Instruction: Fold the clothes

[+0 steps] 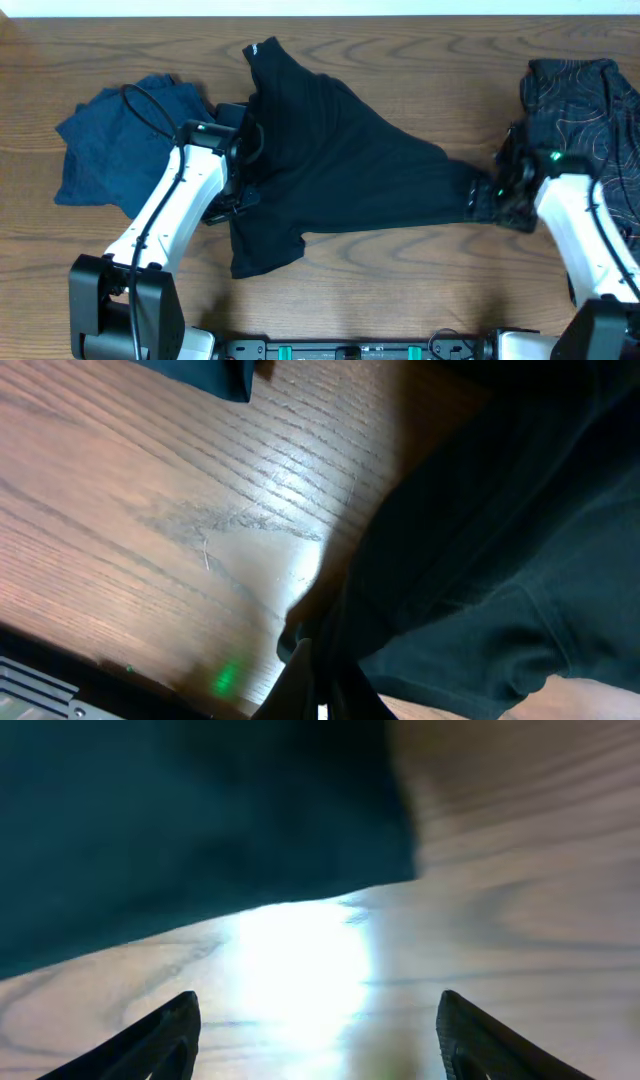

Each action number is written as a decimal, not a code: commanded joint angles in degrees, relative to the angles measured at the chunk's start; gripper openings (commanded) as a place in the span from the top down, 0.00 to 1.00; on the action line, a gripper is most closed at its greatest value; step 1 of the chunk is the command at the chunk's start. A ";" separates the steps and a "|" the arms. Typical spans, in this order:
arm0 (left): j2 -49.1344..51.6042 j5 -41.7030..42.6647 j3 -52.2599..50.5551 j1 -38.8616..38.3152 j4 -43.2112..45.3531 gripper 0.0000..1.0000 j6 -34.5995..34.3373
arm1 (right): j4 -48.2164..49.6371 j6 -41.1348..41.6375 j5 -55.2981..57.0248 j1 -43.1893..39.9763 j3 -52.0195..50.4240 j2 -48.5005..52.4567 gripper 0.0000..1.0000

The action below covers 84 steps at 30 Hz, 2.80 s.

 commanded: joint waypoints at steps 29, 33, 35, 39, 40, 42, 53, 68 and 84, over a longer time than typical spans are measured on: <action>0.02 -1.07 -0.50 -0.24 0.72 0.94 0.50 | 34.32 28.96 6.38 -0.22 -20.02 0.28 0.45; 0.02 -1.07 -0.50 -0.24 0.48 0.94 0.52 | 34.49 28.94 6.38 -0.22 -20.02 0.28 0.99; -0.02 -1.07 -0.50 -0.24 0.31 0.94 0.59 | 34.73 28.30 6.36 -0.22 -20.00 0.26 0.99; -0.98 1.22 0.33 -0.24 0.04 0.94 6.60 | 33.66 23.28 6.36 -0.70 -17.25 -1.36 0.99; -1.49 1.33 1.09 -0.24 -0.46 0.94 8.22 | 31.26 22.36 6.38 -1.05 -14.97 -2.67 0.99; -3.17 1.33 3.58 -0.22 -2.01 0.94 11.85 | 25.79 20.55 6.38 -2.01 -9.11 -5.77 0.99; -17.46 5.79 30.95 3.10 -9.60 0.94 19.96 | -5.11 10.29 8.96 -9.57 32.87 -16.35 0.99; -21.05 12.35 44.15 6.36 -3.26 0.94 19.98 | -14.86 4.48 9.31 -11.37 51.12 -11.50 0.99; 7.45 15.02 44.46 6.47 39.85 0.94 21.42 | 15.67 7.48 6.21 -9.81 54.53 12.17 0.99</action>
